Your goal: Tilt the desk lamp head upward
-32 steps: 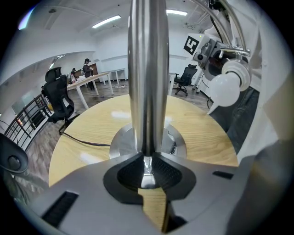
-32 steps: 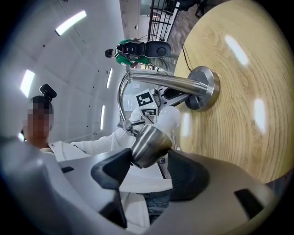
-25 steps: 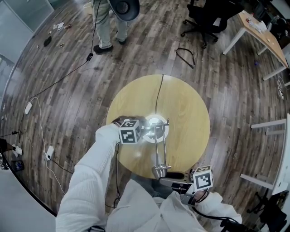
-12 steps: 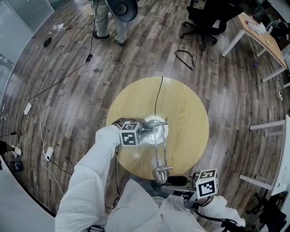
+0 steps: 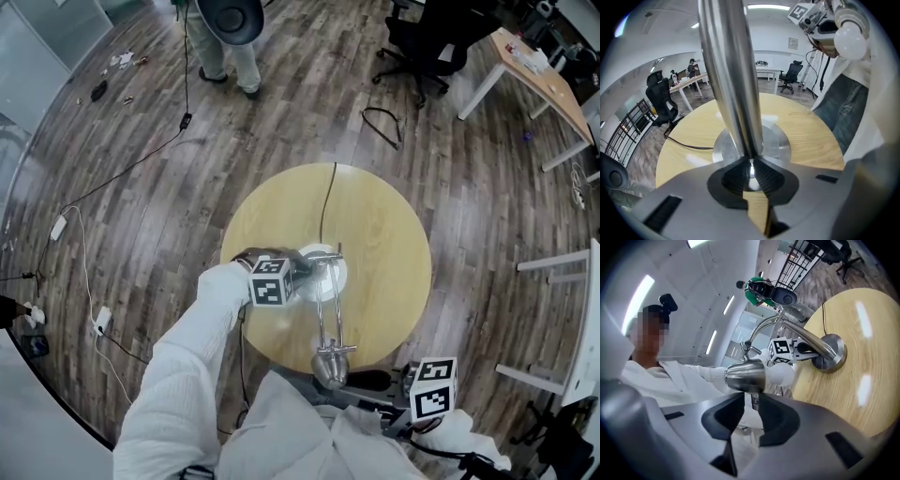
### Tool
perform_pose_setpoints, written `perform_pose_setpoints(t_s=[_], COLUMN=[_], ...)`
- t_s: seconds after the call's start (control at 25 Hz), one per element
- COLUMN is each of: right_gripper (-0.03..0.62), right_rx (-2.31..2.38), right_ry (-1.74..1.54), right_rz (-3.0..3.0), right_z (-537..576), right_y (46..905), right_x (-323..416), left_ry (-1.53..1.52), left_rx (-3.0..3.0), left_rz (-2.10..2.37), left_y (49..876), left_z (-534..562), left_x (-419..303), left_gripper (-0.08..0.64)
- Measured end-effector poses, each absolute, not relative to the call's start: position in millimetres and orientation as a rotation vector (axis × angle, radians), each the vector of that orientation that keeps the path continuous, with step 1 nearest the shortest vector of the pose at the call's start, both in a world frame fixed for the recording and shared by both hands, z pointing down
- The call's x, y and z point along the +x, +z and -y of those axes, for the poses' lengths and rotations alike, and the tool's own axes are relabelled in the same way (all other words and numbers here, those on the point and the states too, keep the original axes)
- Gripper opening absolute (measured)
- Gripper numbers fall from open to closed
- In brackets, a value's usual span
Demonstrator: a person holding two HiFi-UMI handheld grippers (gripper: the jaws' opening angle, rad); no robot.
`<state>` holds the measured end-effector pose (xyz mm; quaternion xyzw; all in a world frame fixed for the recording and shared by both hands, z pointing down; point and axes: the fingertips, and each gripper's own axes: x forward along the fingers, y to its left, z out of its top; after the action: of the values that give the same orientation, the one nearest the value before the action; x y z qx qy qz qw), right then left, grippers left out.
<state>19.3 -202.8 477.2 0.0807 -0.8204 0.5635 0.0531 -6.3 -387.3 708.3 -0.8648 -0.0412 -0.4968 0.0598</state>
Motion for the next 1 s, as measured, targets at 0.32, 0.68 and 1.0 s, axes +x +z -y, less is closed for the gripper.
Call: perform_pose_setpoints(t_s=[0.32,0.68,1.0], right_gripper=[0.086,0.081,0.081], right_rx=[0.191,0.198,0.293], right_ry=[1.662,1.459,1.23], right_rz=[2.641,2.8,2.883], right_z=[211,236,278], right_y=[429,359,318], right_x=[18,22,23], left_ry=[-1.533,-1.549,-1.559], left_rx=[-2.602,-2.599,-2.595], left_rz=[0.132,0.128,0.125], left_y=[711,711,711], left_z=[389,385,385], left_x=[-7,-5,-7], left_gripper=[0.028,0.028,0.027])
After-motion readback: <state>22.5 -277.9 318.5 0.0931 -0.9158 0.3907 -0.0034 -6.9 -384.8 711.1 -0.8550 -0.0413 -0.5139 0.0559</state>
